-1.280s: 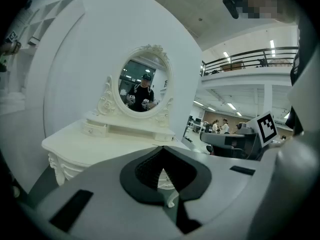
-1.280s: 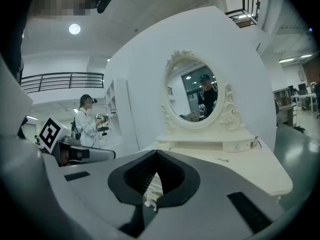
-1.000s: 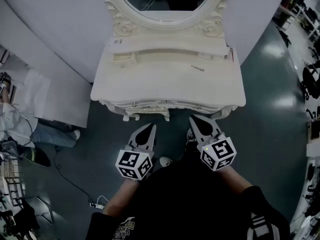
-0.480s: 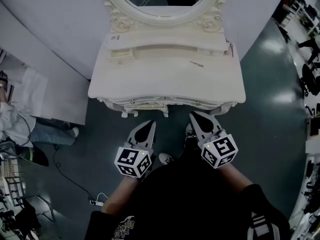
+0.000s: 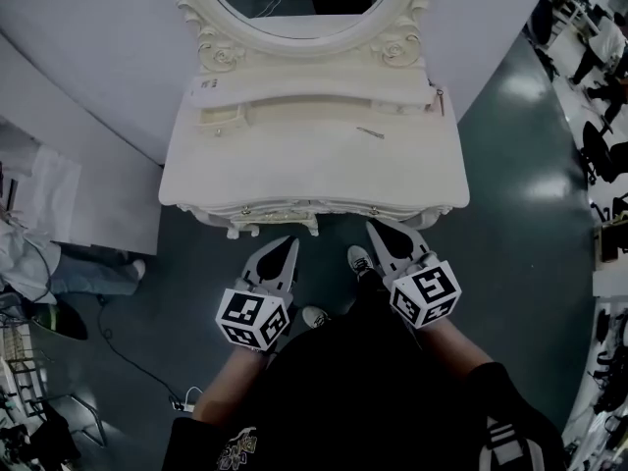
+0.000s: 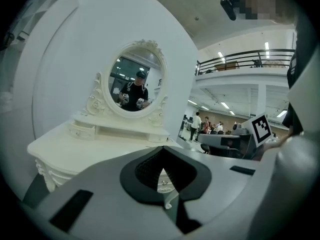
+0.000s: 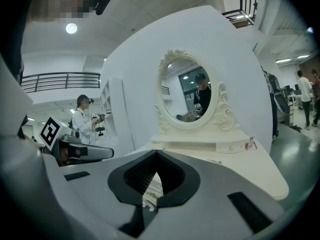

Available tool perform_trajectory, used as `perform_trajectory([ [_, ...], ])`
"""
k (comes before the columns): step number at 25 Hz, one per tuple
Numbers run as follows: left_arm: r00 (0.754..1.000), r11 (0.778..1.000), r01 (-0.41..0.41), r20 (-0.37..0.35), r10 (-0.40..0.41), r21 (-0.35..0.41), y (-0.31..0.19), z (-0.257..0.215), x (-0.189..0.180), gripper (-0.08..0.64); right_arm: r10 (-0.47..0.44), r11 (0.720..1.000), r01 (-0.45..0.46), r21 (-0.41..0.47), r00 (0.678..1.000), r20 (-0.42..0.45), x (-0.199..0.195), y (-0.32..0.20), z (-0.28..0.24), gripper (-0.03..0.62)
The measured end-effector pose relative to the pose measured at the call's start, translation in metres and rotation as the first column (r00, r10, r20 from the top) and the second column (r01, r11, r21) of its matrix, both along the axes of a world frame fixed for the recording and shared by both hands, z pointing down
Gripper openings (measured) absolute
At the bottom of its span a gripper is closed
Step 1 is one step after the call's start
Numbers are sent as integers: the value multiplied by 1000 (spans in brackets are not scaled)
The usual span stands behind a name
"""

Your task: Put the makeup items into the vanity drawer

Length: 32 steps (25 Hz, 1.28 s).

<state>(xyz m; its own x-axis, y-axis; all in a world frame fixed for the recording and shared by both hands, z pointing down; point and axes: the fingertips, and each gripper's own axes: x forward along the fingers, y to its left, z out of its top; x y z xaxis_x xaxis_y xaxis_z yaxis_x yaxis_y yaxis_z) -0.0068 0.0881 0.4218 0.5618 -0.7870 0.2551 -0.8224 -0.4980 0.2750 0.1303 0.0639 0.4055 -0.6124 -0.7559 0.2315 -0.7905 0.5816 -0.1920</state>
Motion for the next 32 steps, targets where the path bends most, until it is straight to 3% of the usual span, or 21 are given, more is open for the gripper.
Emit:
perform_trajectory([
  [12, 997, 997, 70, -17, -70, -22, -52, 5, 10, 0, -57, 998, 56, -20, 998, -33, 12, -66, 4, 29],
  [24, 998, 997, 65, 9, -64, -52, -110, 23, 50, 0, -31, 997, 26, -66, 997, -75, 62, -143, 32, 29],
  [32, 998, 992, 70, 5, -70, -102, -141, 45, 82, 0, -67, 990, 50, -131, 990, -127, 90, -182, 68, 29],
])
